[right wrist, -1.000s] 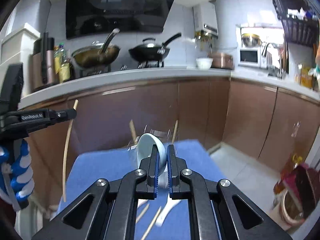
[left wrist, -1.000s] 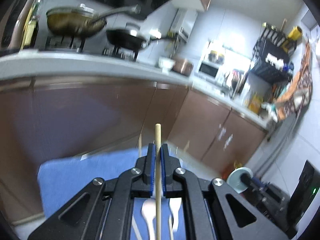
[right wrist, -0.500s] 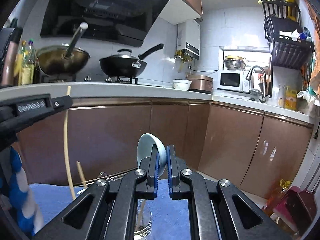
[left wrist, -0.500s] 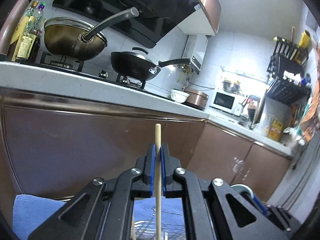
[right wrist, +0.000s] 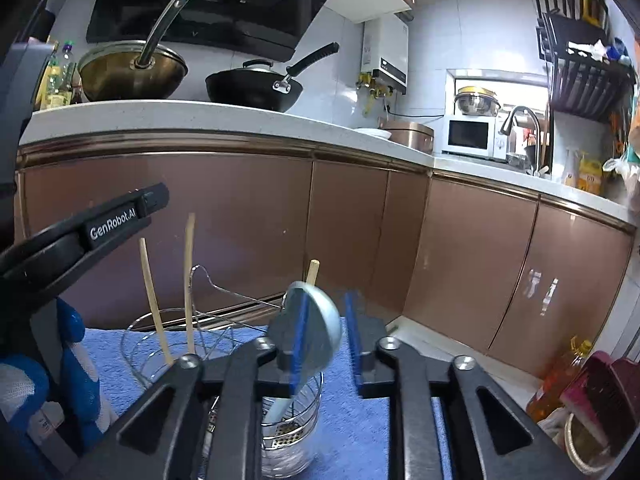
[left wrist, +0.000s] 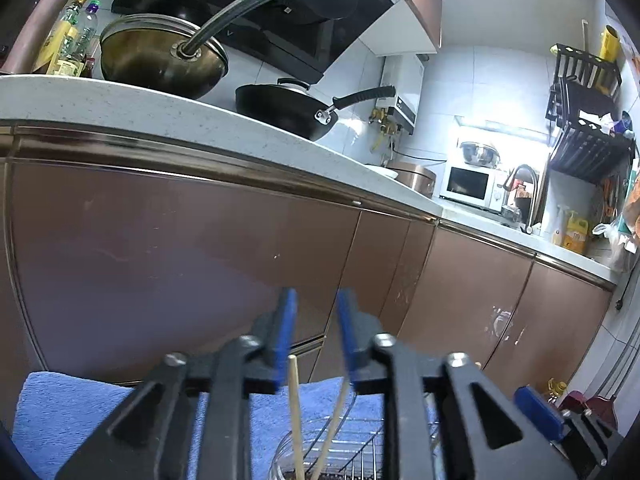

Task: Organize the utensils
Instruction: 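Lift both items over the holder and open both tools to drop them in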

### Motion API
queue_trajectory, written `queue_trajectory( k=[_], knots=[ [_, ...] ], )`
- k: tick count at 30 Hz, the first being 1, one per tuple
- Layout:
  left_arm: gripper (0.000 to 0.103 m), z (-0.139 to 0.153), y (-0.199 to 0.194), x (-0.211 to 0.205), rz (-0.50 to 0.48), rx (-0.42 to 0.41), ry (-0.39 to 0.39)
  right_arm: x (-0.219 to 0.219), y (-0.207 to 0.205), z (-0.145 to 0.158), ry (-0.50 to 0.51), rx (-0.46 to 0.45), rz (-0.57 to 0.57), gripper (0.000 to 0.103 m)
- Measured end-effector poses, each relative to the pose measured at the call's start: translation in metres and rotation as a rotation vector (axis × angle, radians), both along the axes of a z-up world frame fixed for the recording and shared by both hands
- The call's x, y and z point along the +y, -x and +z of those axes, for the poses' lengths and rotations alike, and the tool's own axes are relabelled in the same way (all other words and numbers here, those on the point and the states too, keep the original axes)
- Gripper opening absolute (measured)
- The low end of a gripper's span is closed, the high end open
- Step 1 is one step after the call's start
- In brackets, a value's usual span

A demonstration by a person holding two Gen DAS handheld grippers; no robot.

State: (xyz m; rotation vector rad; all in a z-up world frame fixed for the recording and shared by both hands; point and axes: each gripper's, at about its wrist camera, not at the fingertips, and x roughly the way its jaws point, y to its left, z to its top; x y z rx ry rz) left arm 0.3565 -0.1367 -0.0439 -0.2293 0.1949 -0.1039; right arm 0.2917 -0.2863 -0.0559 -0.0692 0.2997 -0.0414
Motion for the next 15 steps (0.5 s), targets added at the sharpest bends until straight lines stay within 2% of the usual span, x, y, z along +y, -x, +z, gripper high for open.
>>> queue_trajectory(
  k=[2,6,15],
  knots=[
    [0.035,0.006,0.012,0.006,0.009,-0.010,-0.006,-0.001,0.007,0.004,-0.015,-0.012,0.002,0.035],
    [0.048,0.020,0.036,0.016,0.022,-0.010,-0.031,-0.005,0.026,0.020,-0.033,-0.033,0.003,0.038],
    [0.061,0.063,0.116,0.041,0.056,-0.008,-0.118,-0.021,0.088,0.055,-0.111,-0.040,-0.016,0.049]
  ],
)
